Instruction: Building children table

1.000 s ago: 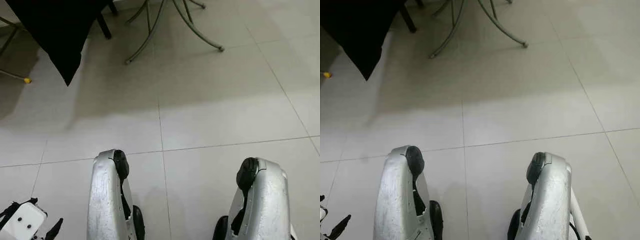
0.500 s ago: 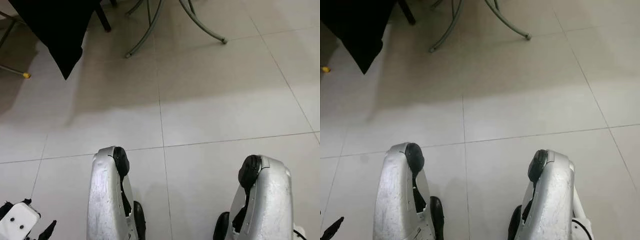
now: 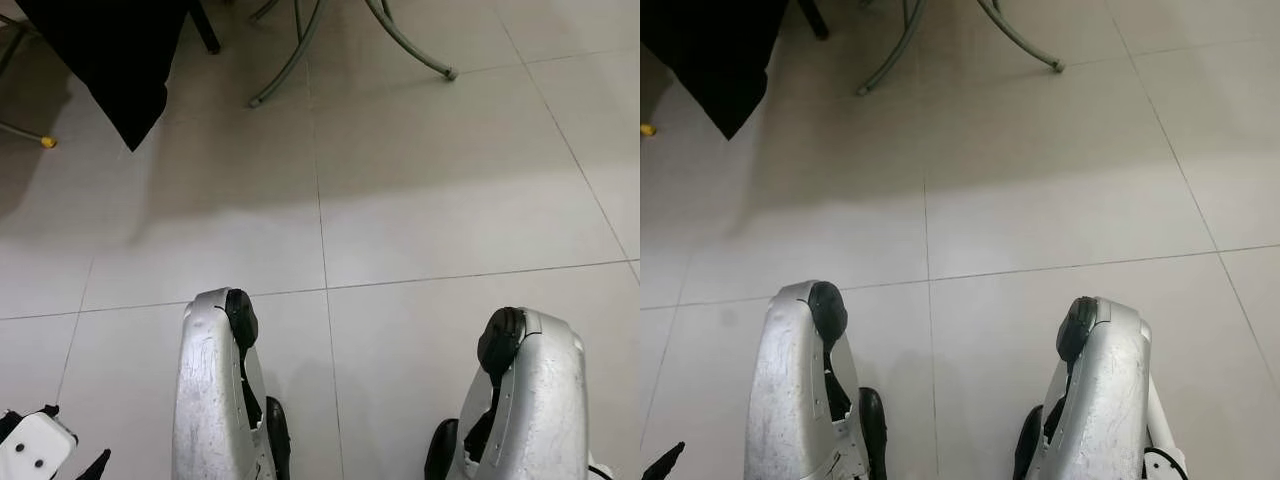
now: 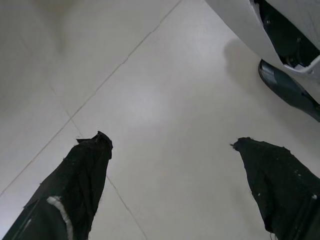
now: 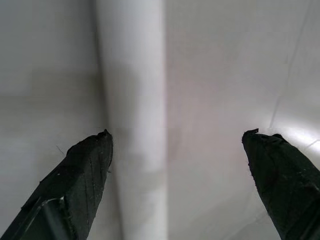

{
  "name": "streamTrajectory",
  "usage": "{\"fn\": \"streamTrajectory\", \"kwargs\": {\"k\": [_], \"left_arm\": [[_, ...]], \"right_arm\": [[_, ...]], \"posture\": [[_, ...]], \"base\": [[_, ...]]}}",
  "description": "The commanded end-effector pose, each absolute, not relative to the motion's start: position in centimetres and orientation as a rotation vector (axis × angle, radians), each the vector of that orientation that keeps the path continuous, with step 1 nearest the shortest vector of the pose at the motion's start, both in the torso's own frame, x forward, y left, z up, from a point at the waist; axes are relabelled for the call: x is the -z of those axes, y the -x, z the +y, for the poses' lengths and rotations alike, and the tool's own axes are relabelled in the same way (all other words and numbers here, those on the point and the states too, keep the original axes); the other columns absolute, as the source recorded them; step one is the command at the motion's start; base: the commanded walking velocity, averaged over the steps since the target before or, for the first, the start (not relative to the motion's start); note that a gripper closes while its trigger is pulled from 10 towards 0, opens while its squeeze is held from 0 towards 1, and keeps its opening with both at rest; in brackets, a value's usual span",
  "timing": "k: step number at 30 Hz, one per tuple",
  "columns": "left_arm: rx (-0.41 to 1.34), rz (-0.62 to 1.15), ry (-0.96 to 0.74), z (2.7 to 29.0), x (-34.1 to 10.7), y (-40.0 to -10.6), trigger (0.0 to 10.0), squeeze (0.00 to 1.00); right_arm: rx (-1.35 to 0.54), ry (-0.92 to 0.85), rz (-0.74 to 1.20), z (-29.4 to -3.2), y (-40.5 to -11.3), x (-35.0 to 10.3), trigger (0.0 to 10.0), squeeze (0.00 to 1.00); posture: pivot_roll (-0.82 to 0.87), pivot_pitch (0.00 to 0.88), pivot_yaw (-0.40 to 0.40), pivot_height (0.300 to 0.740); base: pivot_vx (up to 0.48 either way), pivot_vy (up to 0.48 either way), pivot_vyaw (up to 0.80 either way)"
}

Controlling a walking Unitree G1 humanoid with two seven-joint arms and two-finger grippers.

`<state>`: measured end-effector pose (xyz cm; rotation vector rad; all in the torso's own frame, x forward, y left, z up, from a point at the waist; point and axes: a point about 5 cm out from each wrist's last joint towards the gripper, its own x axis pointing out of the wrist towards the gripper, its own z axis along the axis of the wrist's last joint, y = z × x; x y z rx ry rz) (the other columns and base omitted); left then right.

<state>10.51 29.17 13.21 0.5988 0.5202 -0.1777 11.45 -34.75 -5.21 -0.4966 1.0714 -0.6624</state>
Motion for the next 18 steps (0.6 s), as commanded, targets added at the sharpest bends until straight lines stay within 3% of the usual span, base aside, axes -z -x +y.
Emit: {"fn": "streamTrajectory", "kwargs": {"k": [1, 8, 18], "left_arm": [[0.158, 0.570, -0.588, 29.6, -12.9, -9.7, 10.0, 0.00], [0.152, 0.587, -0.591, 29.5, -13.4, -9.0, 10.0, 0.00], [0.145, 0.604, -0.602, 29.7, -14.0, -8.3, 10.0, 0.00]], "right_arm": [[0.657, 0.468, 1.129, -34.4, -9.8, 6.0, 10.0, 0.00], [0.666, 0.463, 1.134, -34.8, -9.6, 5.9, 10.0, 0.00], [0.551, 0.404, 1.098, -32.9, -10.9, 6.7, 10.0, 0.00]], "posture": [[0.28, 0.370, 0.133, 0.300], [0.30, 0.388, 0.139, 0.300], [0.34, 0.403, 0.156, 0.300]], "base": [[0.000, 0.000, 0.00], [0.000, 0.000, 0.00], [0.000, 0.000, 0.00]]}}
